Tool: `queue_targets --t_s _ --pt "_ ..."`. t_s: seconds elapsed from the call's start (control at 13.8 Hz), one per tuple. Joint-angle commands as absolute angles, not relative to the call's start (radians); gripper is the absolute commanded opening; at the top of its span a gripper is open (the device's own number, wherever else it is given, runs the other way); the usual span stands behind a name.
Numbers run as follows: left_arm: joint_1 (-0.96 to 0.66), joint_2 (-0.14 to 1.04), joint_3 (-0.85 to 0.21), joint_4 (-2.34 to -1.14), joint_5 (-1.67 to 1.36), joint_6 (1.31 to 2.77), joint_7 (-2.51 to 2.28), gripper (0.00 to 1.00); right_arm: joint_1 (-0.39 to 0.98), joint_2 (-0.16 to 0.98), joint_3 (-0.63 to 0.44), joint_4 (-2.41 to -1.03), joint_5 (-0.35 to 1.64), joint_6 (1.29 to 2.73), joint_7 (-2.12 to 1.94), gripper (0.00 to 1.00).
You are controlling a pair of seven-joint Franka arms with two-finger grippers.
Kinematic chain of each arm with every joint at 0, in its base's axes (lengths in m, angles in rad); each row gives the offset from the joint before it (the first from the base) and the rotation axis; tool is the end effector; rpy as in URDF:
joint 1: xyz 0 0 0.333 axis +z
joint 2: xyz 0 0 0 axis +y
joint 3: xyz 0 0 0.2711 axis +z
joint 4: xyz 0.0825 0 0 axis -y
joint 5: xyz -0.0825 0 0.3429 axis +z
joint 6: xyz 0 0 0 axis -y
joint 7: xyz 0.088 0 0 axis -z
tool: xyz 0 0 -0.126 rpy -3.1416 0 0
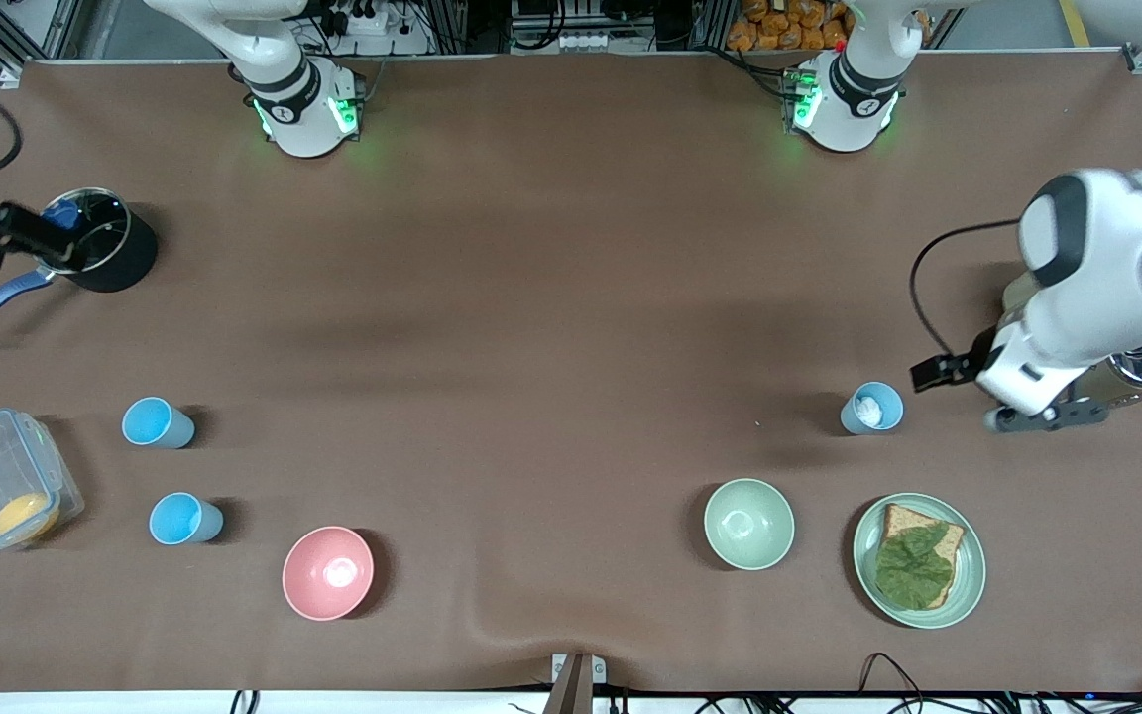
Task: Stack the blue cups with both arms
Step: 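Grasp the tissue-filled blue cup with the left gripper while the right gripper approaches cups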
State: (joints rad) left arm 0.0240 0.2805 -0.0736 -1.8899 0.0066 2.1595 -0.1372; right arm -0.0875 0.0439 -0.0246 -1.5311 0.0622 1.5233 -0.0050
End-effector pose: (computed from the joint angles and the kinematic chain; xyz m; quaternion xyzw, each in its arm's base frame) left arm 0.5700 -0.0266 0.3187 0.9990 0.0433 -0.0057 0.0070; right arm 0.5166 -0.0498 0.5511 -0.9978 0.0528 0.0240 0.0320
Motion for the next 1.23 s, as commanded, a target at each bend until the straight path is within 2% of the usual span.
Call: queue_targets --t_s 0.0,0.15,0.22,0.36,0.51,0.65,0.73,1.02,1.16 --pt "0.026 0.350 -0.075 -1.923 0.002 2.290 -0.104 1.00 -0.147 0.136 -0.012 -1.497 0.042 1.555 -0.038 1.00" --pt "0.028 0.376 -0.074 -1.968 0.003 2.367 -0.103 1.00 -0.147 0.210 -0.011 -1.470 -0.056 1.563 -0.067 1.00" --pt "0.029 0.388 -0.074 -1.988 0.006 2.399 -0.103 0.96 -0.149 0.251 -0.011 -1.468 -0.083 1.575 -0.067 1.00" --pt "0.029 0.408 -0.074 -2.008 0.006 2.430 -0.104 0.79 -0.164 0.320 -0.011 -1.470 -0.068 1.673 -0.074 1.00" --pt "0.034 0.419 -0.075 -2.009 0.006 2.430 -0.104 0.54 -0.170 0.376 -0.011 -1.468 -0.072 1.742 -0.074 1.00" --pt "0.029 0.422 -0.075 -2.013 0.008 2.430 -0.104 0.06 -0.181 0.403 -0.011 -1.463 -0.072 1.794 -0.075 1.00" --pt "0.026 0.429 -0.077 -2.011 0.006 2.430 -0.104 0.00 -0.176 0.408 -0.011 -1.466 -0.071 1.840 -0.069 1.00" --pt "-0.023 0.416 -0.100 -2.003 0.006 2.421 -0.136 0.00 -0.185 0.535 -0.011 -1.468 -0.084 1.878 -0.077 1.00" --pt "-0.060 0.391 -0.164 -1.988 -0.002 2.416 -0.243 0.00 -0.198 0.610 -0.011 -1.474 -0.084 1.904 -0.069 1.00"
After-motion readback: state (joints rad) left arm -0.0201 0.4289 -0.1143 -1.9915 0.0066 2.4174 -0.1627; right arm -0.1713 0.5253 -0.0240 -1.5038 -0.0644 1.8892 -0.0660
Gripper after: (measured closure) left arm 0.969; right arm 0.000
